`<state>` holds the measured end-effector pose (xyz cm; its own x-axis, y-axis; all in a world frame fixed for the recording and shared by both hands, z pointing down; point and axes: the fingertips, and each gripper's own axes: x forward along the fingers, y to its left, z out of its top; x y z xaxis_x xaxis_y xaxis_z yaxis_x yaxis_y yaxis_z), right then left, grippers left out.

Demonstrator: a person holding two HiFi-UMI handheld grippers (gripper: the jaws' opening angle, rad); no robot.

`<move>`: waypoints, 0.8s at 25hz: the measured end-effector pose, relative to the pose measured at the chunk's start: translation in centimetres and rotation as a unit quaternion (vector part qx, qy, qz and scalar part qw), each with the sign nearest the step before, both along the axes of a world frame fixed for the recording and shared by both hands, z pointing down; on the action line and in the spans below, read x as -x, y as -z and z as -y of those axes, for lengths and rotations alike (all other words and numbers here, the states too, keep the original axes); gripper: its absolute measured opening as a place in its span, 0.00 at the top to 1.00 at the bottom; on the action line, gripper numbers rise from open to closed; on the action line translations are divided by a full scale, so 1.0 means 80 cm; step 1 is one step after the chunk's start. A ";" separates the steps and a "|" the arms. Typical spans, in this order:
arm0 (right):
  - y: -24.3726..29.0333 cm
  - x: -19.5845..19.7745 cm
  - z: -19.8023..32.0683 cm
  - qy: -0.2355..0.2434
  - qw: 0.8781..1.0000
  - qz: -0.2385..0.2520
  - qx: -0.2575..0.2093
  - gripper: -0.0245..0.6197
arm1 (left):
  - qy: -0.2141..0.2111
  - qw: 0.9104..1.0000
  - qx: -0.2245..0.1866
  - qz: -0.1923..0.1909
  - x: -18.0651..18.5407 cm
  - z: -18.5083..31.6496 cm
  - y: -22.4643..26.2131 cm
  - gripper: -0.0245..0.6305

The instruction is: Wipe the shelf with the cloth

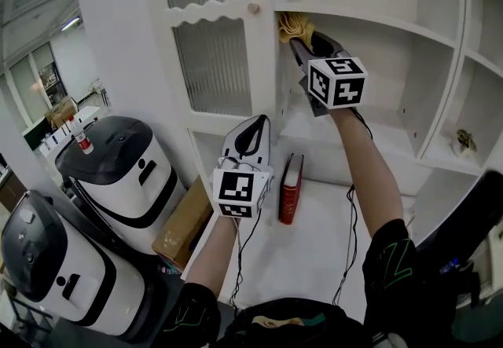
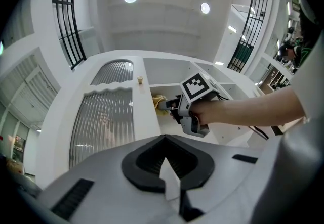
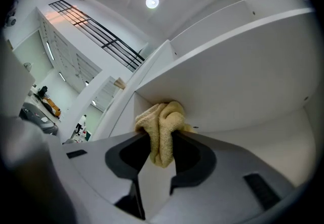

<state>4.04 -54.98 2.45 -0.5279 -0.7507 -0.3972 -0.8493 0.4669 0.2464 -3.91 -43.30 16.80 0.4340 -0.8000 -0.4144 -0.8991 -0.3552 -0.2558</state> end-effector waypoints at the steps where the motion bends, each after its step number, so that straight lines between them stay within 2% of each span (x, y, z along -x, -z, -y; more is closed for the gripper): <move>1: 0.003 0.000 0.006 -0.002 1.000 0.008 0.006 0.77 | 0.009 1.000 0.001 0.006 -0.001 0.002 0.002 0.96; 5: 0.012 0.003 0.019 -0.002 0.999 0.037 0.029 0.78 | 0.016 1.000 -0.002 0.020 -0.008 -0.001 0.006 0.96; 8: 0.014 0.009 0.013 -0.007 1.000 0.018 0.016 0.77 | 0.012 1.000 -0.001 0.028 -0.011 -0.002 0.003 0.96; 12: 0.019 0.018 -0.006 0.016 1.000 0.006 0.002 0.78 | 0.012 0.999 0.001 0.030 -0.009 -0.002 0.002 0.96; 20: 0.024 0.029 -0.043 0.031 0.999 -0.026 -0.032 0.78 | 0.006 1.000 -0.004 0.027 -0.011 0.001 0.004 0.96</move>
<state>1.71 -51.57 0.53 -0.5936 -0.6903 -0.4137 -0.8046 0.4999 0.3205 -3.00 -43.37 16.47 0.4470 -0.8017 -0.3968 -0.8878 -0.3431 -0.3068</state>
